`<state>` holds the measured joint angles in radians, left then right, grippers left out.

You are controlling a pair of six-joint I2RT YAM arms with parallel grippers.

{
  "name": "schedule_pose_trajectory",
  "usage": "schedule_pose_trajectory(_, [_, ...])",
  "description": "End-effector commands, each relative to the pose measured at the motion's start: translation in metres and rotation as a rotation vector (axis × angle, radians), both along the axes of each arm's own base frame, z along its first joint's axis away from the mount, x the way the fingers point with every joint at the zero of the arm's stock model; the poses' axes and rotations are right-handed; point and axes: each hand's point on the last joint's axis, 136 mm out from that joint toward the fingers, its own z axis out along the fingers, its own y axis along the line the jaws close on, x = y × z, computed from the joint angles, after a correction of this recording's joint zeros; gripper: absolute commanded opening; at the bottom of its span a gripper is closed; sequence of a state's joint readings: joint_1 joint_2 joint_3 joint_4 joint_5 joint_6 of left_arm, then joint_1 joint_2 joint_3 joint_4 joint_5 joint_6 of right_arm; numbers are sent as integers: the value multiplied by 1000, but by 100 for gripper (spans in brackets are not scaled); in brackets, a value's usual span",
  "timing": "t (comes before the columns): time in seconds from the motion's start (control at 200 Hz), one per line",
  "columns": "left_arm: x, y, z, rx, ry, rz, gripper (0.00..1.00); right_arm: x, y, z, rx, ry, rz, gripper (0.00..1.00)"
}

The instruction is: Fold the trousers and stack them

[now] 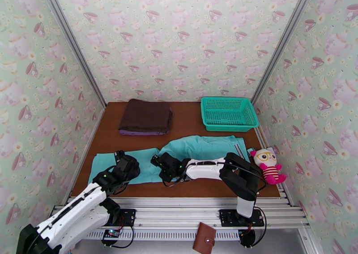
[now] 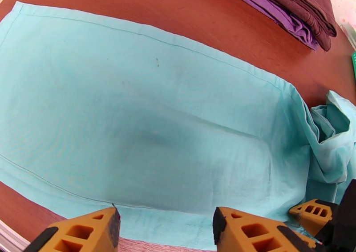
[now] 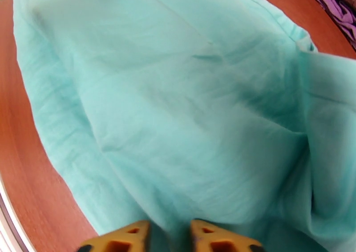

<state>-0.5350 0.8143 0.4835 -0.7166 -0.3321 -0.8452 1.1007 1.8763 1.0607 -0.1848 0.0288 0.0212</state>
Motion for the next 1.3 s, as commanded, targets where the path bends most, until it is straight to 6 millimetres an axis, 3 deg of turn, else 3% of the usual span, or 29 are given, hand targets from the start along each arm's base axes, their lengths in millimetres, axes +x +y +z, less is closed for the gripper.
schedule_pose_trajectory(0.0, [0,-1,-6,5,16,-14,61,-3,10,1,5,1,16,12])
schedule_pose_trajectory(0.105, [1,1,-4,8,10,-6,62,-2,11,9,12,-8,9,0])
schedule_pose_trajectory(0.295, [-6,25,-4,70,16,81,63,-6,12,39,59,-9,21,0])
schedule_pose_trajectory(0.511, [0,37,-6,58,-10,128,65,-36,15,61,79,116,120,0])
schedule_pose_trajectory(0.576, [4,36,-6,42,-21,126,65,-46,14,60,76,162,151,0])
schedule_pose_trajectory(0.741, [9,39,-3,56,-20,124,65,-68,5,33,1,282,206,0])
schedule_pose_trajectory(0.891, [13,45,-3,75,-16,138,66,-80,4,23,-10,331,235,0])
schedule_pose_trajectory(0.992, [16,44,-5,51,-13,143,66,-70,-2,9,-57,302,186,46])
schedule_pose_trajectory(1.032, [17,41,-6,32,-13,142,67,-66,-4,5,-70,284,169,56])
schedule_pose_trajectory(1.047, [18,40,-6,25,-13,141,67,-65,-5,4,-73,282,166,91])
schedule_pose_trajectory(1.062, [19,39,-6,17,-14,139,67,-64,-4,5,-72,279,164,99])
schedule_pose_trajectory(1.187, [28,33,-4,-34,-20,136,68,-57,4,24,-4,238,160,100])
schedule_pose_trajectory(1.297, [35,33,-10,-89,28,158,68,-34,13,53,73,170,92,99])
